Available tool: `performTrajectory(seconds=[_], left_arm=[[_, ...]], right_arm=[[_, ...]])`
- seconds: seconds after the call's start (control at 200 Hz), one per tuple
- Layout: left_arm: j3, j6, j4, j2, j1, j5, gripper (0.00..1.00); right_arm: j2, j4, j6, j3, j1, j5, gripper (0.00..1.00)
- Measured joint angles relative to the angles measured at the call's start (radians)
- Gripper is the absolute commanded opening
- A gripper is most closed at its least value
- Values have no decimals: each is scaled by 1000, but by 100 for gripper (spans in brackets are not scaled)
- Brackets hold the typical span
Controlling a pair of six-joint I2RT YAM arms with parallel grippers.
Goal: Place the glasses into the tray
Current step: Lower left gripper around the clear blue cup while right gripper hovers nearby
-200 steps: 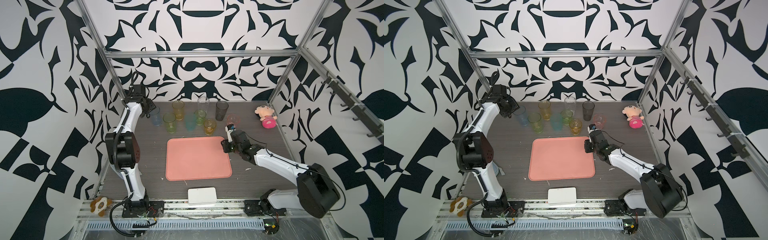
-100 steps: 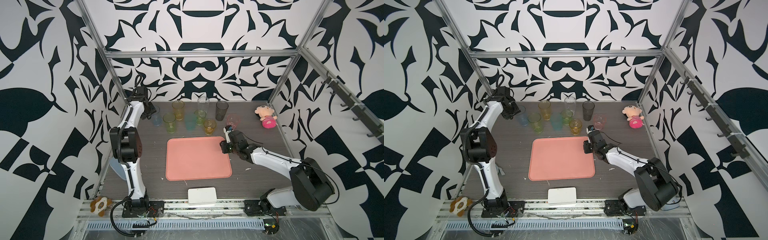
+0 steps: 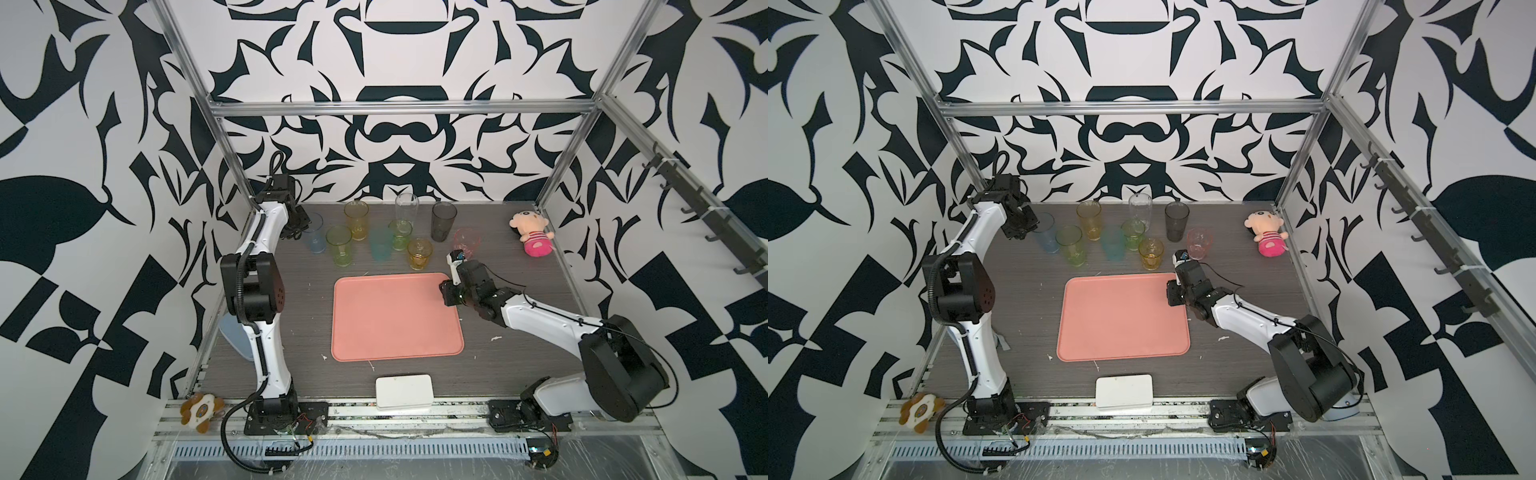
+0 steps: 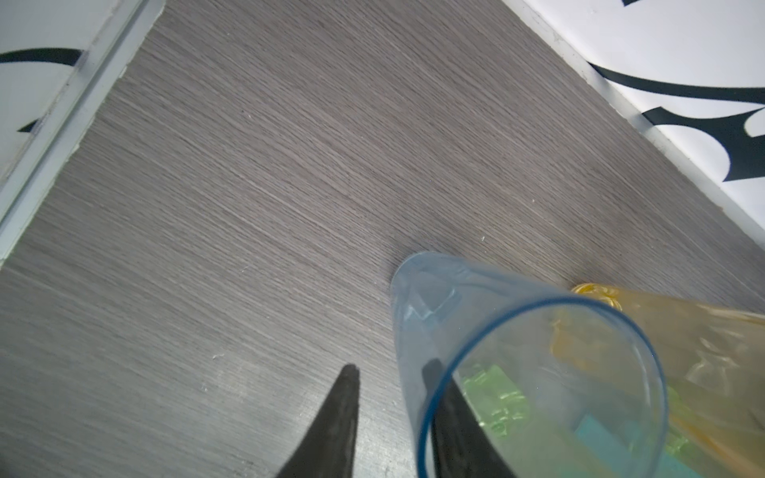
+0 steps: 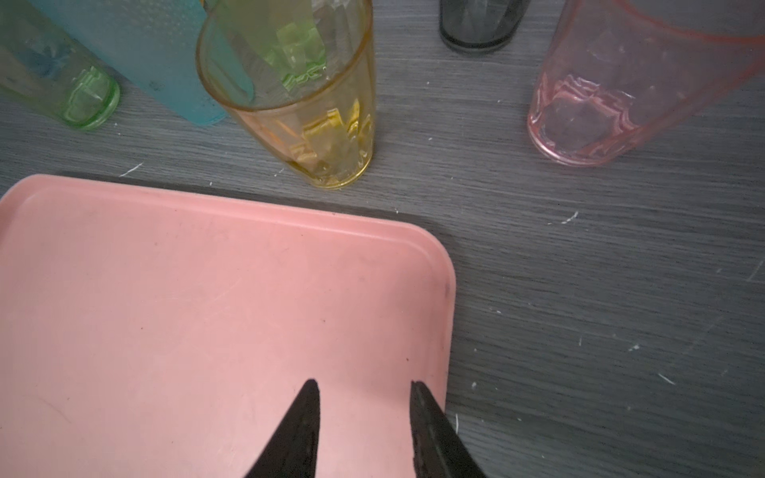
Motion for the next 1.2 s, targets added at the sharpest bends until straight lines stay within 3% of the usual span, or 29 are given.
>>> performTrajectory(seconds=[0.29, 0.5, 0.86, 1.2], left_arm=[[0, 12, -14, -1, 1, -14, 10], [-68, 13, -26, -66, 1, -29, 7], [-296, -5, -40, -447, -18, -79, 3], [-519, -6, -111, -733, -158, -148, 3]], right_arm=[[2, 0, -1, 0, 0, 0, 40], [8, 0, -1, 0, 0, 0, 39], [15, 0, -5, 0, 0, 0, 40], [15, 0, -15, 0, 0, 11, 40]])
